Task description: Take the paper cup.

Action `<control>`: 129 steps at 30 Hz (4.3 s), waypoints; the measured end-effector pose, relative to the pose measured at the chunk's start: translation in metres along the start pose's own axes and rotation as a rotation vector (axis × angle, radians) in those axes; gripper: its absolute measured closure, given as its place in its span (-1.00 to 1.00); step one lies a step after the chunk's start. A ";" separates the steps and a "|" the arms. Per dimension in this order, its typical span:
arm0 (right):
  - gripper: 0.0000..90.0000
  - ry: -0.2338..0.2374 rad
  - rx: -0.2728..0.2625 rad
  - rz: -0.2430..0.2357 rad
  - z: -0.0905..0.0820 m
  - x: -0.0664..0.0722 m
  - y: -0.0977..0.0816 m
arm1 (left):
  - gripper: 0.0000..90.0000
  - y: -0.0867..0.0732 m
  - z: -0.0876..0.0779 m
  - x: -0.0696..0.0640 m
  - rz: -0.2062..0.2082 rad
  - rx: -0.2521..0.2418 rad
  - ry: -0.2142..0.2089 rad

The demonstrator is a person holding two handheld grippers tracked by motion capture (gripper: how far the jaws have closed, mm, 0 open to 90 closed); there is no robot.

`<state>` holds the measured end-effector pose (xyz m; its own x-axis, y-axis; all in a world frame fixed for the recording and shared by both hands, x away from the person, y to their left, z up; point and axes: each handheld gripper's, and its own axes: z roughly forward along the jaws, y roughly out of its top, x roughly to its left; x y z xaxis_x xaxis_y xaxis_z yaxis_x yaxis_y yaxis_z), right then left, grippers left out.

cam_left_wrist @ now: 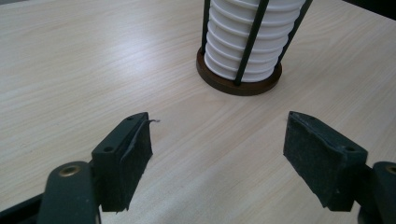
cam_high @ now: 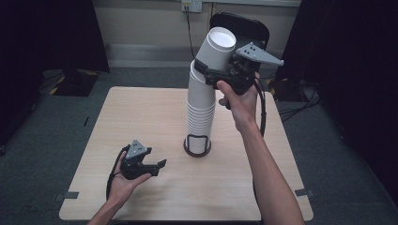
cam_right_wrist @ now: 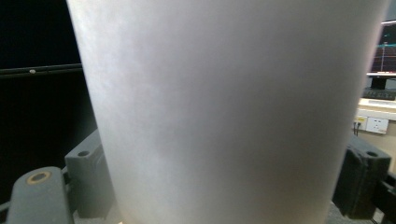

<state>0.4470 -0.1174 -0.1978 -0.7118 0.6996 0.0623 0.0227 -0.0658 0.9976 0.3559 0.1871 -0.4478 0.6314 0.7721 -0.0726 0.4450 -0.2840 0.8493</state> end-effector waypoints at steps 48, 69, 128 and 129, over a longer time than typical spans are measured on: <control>-0.70 -0.135 0.185 0.083 -0.082 -0.054 -0.056 | -0.51 0.009 -0.005 -0.016 0.024 -0.086 -0.028; -0.70 -0.111 0.278 0.155 -0.106 -0.038 -0.120 | -0.45 0.012 -0.002 -0.021 0.053 -0.120 -0.035; -0.69 0.079 0.269 0.533 -0.096 0.025 -0.210 | -0.23 0.024 0.024 -0.058 0.003 -0.223 -0.238; -0.69 0.080 0.274 0.542 -0.096 0.025 -0.211 | -0.24 0.024 0.024 -0.058 0.002 -0.224 -0.241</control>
<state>0.3570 -0.1538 -0.4098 -0.5988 0.5611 0.5715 0.5684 -0.2049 0.7968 0.3450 0.1221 -0.4360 0.7762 0.6071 -0.1702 0.3102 -0.1327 0.9414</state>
